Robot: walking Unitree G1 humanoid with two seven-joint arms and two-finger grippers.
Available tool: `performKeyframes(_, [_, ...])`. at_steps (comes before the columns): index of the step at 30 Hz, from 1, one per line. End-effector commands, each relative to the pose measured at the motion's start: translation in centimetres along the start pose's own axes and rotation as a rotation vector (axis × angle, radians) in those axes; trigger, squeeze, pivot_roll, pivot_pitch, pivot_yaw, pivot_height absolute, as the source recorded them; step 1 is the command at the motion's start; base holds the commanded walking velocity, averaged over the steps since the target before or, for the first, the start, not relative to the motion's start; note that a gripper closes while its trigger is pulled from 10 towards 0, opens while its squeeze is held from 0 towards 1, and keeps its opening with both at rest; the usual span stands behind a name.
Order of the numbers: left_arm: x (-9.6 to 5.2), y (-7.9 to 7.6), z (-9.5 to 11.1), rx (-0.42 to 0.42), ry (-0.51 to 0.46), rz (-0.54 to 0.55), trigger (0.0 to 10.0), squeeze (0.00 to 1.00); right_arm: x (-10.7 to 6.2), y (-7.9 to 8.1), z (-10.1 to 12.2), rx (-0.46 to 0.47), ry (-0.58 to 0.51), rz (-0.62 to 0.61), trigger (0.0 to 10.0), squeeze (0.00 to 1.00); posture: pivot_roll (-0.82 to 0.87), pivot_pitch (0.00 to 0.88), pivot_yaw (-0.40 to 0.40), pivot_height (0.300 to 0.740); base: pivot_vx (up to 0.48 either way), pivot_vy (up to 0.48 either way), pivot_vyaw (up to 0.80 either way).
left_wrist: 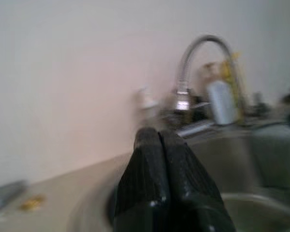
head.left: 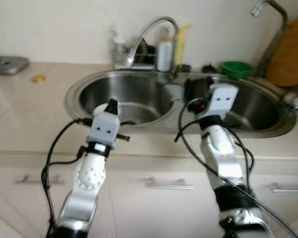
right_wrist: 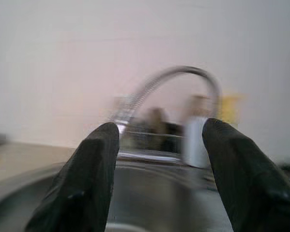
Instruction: Kitchen organization
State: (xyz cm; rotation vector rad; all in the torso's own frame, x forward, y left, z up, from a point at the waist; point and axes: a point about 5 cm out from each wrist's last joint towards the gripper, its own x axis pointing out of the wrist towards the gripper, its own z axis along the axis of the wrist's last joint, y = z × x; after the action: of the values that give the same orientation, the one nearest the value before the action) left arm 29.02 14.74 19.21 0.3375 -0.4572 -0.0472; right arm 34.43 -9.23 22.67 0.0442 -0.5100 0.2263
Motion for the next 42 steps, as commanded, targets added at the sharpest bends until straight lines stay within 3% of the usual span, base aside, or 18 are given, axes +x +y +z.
performKeyframes(1, [0.1, -0.8, 0.5, -0.017, -0.022, -0.021, 10.0, 0.0, -0.7, -1.3, 0.1, -0.049, 0.003, -0.02, 10.0, 0.0, -0.03, 0.0, -0.039, 0.74, 0.0, 0.469, 0.0])
performKeyframes(12, [0.0, -1.1, 0.6, -0.017, -0.04, -0.025, 10.0, 0.0, -2.7, -1.3, -0.9, -0.091, 0.062, 0.0, 10.0, 0.0, -0.04, 0.0, -0.036, 0.74, 0.0, 0.285, 0.0])
performKeyframes(42, [-0.1, -1.7, 0.6, 0.022, -0.055, -0.076, 10.0, 0.0, -4.3, -1.4, -1.6, -0.105, 0.098, -0.019, 10.0, 0.0, -0.04, 0.0, -0.026, 0.74, 0.0, 0.0, -0.8])
